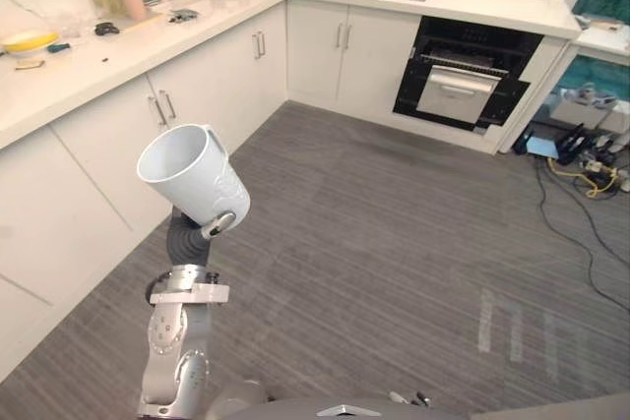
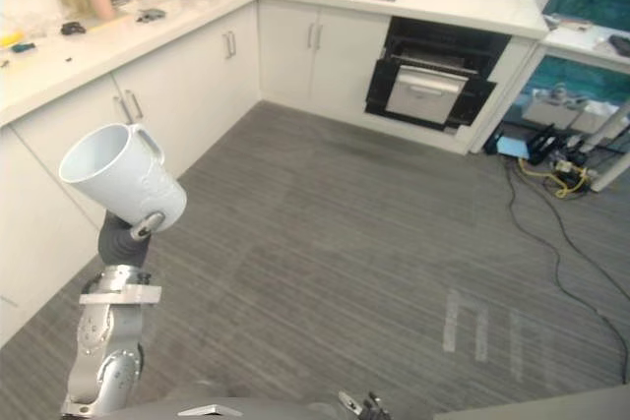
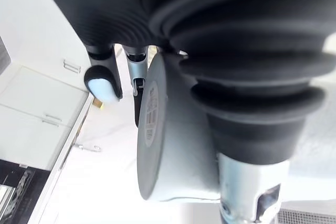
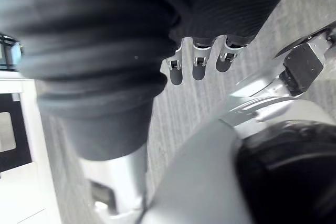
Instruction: Walk over to the sink, pick up the cup, carry it to the dishwasher, place the cup inside the dishwasher, then close the dishwasher door
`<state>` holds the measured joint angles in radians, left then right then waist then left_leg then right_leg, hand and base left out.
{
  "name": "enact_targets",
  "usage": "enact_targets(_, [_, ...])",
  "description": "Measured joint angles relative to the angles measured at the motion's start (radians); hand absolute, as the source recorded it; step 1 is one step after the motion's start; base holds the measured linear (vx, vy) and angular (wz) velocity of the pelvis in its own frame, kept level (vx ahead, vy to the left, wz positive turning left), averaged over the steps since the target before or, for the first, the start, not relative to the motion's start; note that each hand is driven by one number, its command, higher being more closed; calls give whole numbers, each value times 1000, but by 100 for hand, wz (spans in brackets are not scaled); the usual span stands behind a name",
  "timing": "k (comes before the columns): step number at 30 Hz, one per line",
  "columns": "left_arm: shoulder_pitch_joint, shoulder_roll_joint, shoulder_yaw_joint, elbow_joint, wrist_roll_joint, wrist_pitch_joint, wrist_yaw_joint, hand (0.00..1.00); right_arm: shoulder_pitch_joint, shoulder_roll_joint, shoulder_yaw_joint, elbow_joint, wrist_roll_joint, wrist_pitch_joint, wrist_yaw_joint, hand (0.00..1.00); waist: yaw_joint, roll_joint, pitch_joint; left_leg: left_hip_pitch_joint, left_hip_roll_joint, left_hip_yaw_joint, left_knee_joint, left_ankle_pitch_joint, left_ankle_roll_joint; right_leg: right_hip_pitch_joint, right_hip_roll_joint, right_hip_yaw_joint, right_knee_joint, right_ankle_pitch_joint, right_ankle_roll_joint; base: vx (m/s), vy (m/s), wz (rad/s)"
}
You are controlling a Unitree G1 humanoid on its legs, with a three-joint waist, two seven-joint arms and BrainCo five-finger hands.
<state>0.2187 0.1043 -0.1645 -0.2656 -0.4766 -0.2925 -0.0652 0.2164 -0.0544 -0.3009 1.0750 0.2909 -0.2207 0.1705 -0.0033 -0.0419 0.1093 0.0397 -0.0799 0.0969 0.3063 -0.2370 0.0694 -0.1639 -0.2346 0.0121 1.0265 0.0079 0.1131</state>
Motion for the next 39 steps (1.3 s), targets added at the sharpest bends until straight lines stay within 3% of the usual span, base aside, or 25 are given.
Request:
enact_targets(3, [-33, -3, -74, 1, 7, 2, 19, 100, 13, 11, 4, -43, 6, -19, 0, 0, -24, 13, -1, 92, 23, -34, -64, -16, 9, -130, 35, -85, 41, -185, -37, 339, 30, 21])
enact_targets(5, [-70, -14, -106, 2, 7, 6, 17, 100, 31, 28, 3, -63, 29, -25, -7, 0, -32, 16, 4, 139, 45, -67, -92, -30, -8, -183, 39, -197, -162, -218, -42, 464, -27, 57])
enact_targets(7, [-89, -27, -122, 4, 7, 10, 14, 100, 53, 30, 4, -87, 46, -28, -7, 0, -40, 30, 8, 189, 74, -107, -93, -62, -25, -177, 78, -201, -409, -195, -48, 472, -90, 73])
enact_targets(10, [-99, -53, -123, 3, -3, 8, 3, 100, 63, 29, 26, -95, 67, -38, -7, 0, -55, 38, 9, 238, 120, -153, -60, -143, -69, -152, 124, -104, -714, -58, -39, 565, -227, 81])
enact_targets(12, [-84, -61, -122, 7, -3, 0, -7, 100, 85, 13, 44, -125, 68, -32, -6, 0, -56, 45, 12, 302, 149, -153, -51, -201, -97, -157, 132, -108, -624, 55, -57, 496, -236, 51])
enact_targets(13, [-60, -74, -124, 10, -3, -7, -8, 100, 78, -20, 59, -145, 68, -16, -5, 0, -55, 85, 8, 310, 184, -146, -6, -207, -98, -174, 154, -123, -528, -26, -76, 540, -265, 0])
enact_targets(15, [-47, -84, -127, 10, -1, -26, -8, 100, 69, -36, 71, -181, 66, 10, 3, 0, -61, 105, 3, 281, 211, -132, 116, -169, -93, -183, 173, -136, -439, -117, -93, 667, -341, -12])
enact_targets(16, [-41, -97, -133, 10, 1, -39, -4, 100, 72, -41, 67, -202, 64, 33, 3, 0, -63, 117, 4, 253, 239, -118, 228, -114, -113, -153, 209, -140, -427, -165, -106, 577, -288, -25])
enact_targets(18, [-32, -114, -139, 9, 7, -47, 6, 100, 80, -47, 58, -226, 62, 63, 3, 0, -63, 144, 11, 152, 288, -131, 499, 92, -162, -72, 260, -152, -449, -223, -123, 546, -236, -26])
enact_targets(19, [-13, -121, -142, 9, 12, -50, 9, 100, 94, -44, 61, -249, 63, 67, 1, 0, -58, 134, 18, 41, 309, -138, 697, 376, -192, -12, 286, -134, -473, -259, -154, 485, -157, -19])
enact_targets(20, [5, -138, -141, 12, 22, -50, 9, 100, 95, -42, 57, -253, 65, 63, -2, 0, -51, 136, 24, -103, 307, -150, 932, 368, -179, 49, 295, -131, -498, -284, -173, 465, -137, -17])
enact_targets(22, [34, -151, -115, 15, 28, -51, 4, 100, 97, -39, 48, -229, 87, 34, -11, 0, -28, 127, 28, -294, 291, -113, 1123, 271, -134, 154, 293, -117, -564, -299, -191, 518, -90, -33])
enact_targets(24, [41, -151, -70, 22, 25, -60, -12, 100, 88, -31, 46, -230, 141, -11, -36, 0, 13, 115, 27, -422, 295, -56, 1062, 166, -112, 239, 291, -70, -636, -288, -184, 518, -25, -76])
enact_targets(25, [40, -140, -46, 22, 17, -66, -16, 100, 66, -29, 43, -234, 155, -34, -66, 0, 30, 108, 29, -465, 297, -37, 919, 120, -122, 286, 290, -32, -677, -287, -182, 441, 64, -73])
enact_targets(26, [43, -136, -39, 22, 15, -66, -16, 100, 55, -30, 42, -237, 156, -44, -84, 0, 37, 106, 30, -467, 295, -29, 819, 103, -127, 310, 290, -13, -693, -288, -181, 677, 137, -98])
enact_targets(27, [52, -127, -34, 17, 8, -68, -16, 100, 30, -33, 40, -247, 157, -59, -122, 0, 42, 98, 30, -443, 285, -20, 572, 87, -134, 348, 286, 29, -720, -299, -161, 679, 210, -111])
enact_targets(28, [64, -113, -40, 11, 8, -68, -13, 100, 5, -30, 20, -281, 164, -66, -155, 0, 42, 88, 28, -391, 257, -42, 286, 104, -135, 376, 269, 65, -729, -326, -117, 570, 224, -115])
enact_targets(29, [73, -109, -55, 7, 8, -68, -10, 100, -2, -30, 13, -300, 176, -74, -170, 0, 40, 88, 24, -348, 241, -72, 144, 131, -137, 385, 265, 86, -728, -341, -95, 650, 358, -148])
enact_targets(30, [93, -88, -91, 8, 11, -76, 3, 100, -17, -15, 1, -312, 186, -106, -215, 0, 48, 58, 17, -280, 191, -112, 30, 280, -163, 431, 233, 151, -729, -394, -94, 538, 320, -107])
enact_targets(32, [95, -66, -111, 11, 12, -77, 10, 100, -26, 17, 1, -321, 190, -116, -251, 0, 27, 2, 13, -285, 168, -84, 92, 222, -145, 451, 187, 159, -730, -398, -88, 466, 270, -50])
enact_targets(35, [60, -53, -152, 16, 11, -80, -2, 100, -25, 48, -32, -313, 210, -131, -352, 0, 11, -25, 3, -330, 143, -66, 296, 44, -106, 445, 156, 162, -640, -380, -67, 483, 298, -11])
enact_targets(36, [45, -44, -155, 21, 11, -79, -10, 100, -28, 52, -47, -311, 216, -131, -368, 0, 6, -27, 2, -325, 128, -65, 311, 22, -97, 428, 147, 157, -581, -380, -66, 392, 257, 12])
enact_targets(37, [20, -32, -159, 28, 10, -75, -30, 100, -27, 58, -77, -301, 223, -134, -389, 0, 0, -31, 2, -293, 97, -50, 320, -14, -76, 368, 119, 138, -417, -350, -16, 336, 252, -7])
enact_targets(38, [12, -21, -159, 24, 9, -72, -45, 100, -28, 61, -103, -279, 234, -142, -395, 0, 7, -32, 1, -244, 74, -18, 306, -51, -64, 281, 87, 131, -220, -251, 22, 319, 247, -27])
enact_targets(39, [12, -14, -161, 20, 9, -67, -51, 100, -37, 63, -110, -267, 237, -146, -392, 0, 9, -26, 2, -211, 63, -6, 284, -66, -50, 240, 65, 118, -134, -194, 19, 309, 223, -60])
